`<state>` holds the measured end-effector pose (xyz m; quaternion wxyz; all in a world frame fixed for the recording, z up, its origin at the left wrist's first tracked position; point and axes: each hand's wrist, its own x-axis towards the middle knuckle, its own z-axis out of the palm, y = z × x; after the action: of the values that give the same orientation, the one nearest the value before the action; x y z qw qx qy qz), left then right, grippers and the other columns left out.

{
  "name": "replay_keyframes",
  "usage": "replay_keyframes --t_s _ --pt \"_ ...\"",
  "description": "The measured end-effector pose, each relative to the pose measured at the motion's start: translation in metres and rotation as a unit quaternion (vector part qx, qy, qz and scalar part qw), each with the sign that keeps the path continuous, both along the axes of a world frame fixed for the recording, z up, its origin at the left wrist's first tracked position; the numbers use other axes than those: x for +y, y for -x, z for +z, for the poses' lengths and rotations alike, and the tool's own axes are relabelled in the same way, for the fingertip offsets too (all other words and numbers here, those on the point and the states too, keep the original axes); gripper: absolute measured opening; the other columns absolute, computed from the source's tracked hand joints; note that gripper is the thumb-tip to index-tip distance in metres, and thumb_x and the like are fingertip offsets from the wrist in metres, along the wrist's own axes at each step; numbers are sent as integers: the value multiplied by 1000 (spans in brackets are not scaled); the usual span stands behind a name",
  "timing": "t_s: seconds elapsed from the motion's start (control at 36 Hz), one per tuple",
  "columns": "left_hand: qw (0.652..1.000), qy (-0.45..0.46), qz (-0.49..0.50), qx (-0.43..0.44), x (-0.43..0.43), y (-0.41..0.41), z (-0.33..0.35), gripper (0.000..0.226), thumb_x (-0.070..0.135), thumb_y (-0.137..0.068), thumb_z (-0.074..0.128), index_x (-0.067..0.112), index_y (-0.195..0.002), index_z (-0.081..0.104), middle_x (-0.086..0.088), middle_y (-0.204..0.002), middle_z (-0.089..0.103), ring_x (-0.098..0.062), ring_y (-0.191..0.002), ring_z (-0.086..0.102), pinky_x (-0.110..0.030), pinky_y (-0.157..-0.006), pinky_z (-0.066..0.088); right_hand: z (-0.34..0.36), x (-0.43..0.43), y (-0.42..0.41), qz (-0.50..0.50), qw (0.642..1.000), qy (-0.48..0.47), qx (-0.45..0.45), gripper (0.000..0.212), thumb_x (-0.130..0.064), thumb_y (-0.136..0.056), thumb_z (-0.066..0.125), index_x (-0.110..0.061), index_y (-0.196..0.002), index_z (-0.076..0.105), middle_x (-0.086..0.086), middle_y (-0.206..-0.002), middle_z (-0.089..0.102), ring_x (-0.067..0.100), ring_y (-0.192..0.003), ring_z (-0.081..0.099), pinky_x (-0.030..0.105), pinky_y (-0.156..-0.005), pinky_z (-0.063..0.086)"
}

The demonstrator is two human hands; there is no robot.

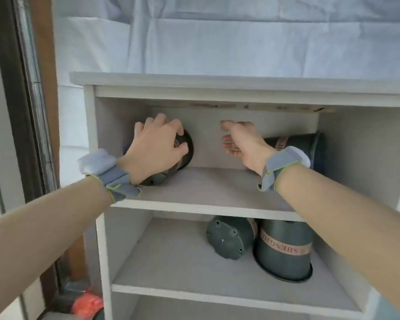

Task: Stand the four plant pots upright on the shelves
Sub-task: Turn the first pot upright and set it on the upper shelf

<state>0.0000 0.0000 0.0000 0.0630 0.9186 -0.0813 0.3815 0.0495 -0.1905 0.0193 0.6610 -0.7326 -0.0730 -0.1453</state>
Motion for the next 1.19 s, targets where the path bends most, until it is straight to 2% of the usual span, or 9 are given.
replay_keyframes --t_s 0.08,0.19,0.39,0.47,0.61,0.75,0.94,1.06,1.19 --pt "1000 -6 26 2 2 5 -1 41 46 -89 56 21 -121 59 -11 -128 53 -39 -117 51 -49 -103 33 -4 1 8 -11 1000 7 4 43 -33 -98 57 -2 -128 59 5 -75 54 17 -60 52 25 -55 42" --pt "998 19 40 38 1 21 -4 44 46 -90 54 20 -126 57 -13 -128 53 -39 -116 53 -48 -101 36 -13 0 19 -3 1000 -9 14 46 -37 -98 58 -3 -129 59 7 -82 58 20 -67 55 26 -56 44" --pt "988 -99 109 38 10 28 -9 55 54 -91 50 16 -131 50 -13 -131 50 -39 -115 54 -47 -100 38 -25 -1 40 -2 999 -25 24 23 -35 -98 57 -13 -95 57 12 -96 61 23 -78 59 26 -59 46" --pt "985 -111 125 36 11 21 -8 57 57 -91 48 16 -131 49 -14 -129 51 -39 -115 54 -46 -99 38 -28 -1 42 -5 999 -26 32 26 -38 -99 57 -11 -102 59 13 -100 62 25 -85 60 27 -62 48" --pt "987 -41 146 44 16 11 -5 65 63 -93 44 13 -135 45 -20 -130 53 -39 -119 54 -43 -100 38 -29 11 41 18 998 -33 58 40 -40 -98 58 -5 -119 61 22 -114 68 26 -88 61 29 -62 52" --pt "982 45 147 109 11 2 -11 72 66 -94 38 10 -138 41 -24 -137 50 -41 -126 50 -43 -104 36 -35 19 35 44 995 -16 92 56 -53 -94 58 -9 -130 57 17 -121 64 31 -103 69 33 -68 58" --pt "993 77 69 -55 11 -4 -5 51 58 -96 39 12 -115 52 -16 -115 58 -39 -109 54 -47 -94 38 -35 28 18 44 993 -8 112 50 -59 -92 59 -17 -117 52 11 -121 60 31 -110 64 39 -83 59" --pt "981 179 50 51 7 -12 -1 59 59 -96 35 10 -126 49 -21 -128 53 -43 -121 50 -49 -101 39 -34 29 2 31 992 -27 122 58 -61 -91 59 -12 -121 53 7 -105 60 34 -113 62 48 -95 57" --pt "908 346 -17 237 10 -22 2 78 67 -89 34 9 -140 45 -19 -145 48 -40 -129 49 -43 -103 43 -39 27 -9 25 986 -65 149 71 -62 -86 63 -15 -136 48 14 -129 60 37 -112 62 49 -87 58"
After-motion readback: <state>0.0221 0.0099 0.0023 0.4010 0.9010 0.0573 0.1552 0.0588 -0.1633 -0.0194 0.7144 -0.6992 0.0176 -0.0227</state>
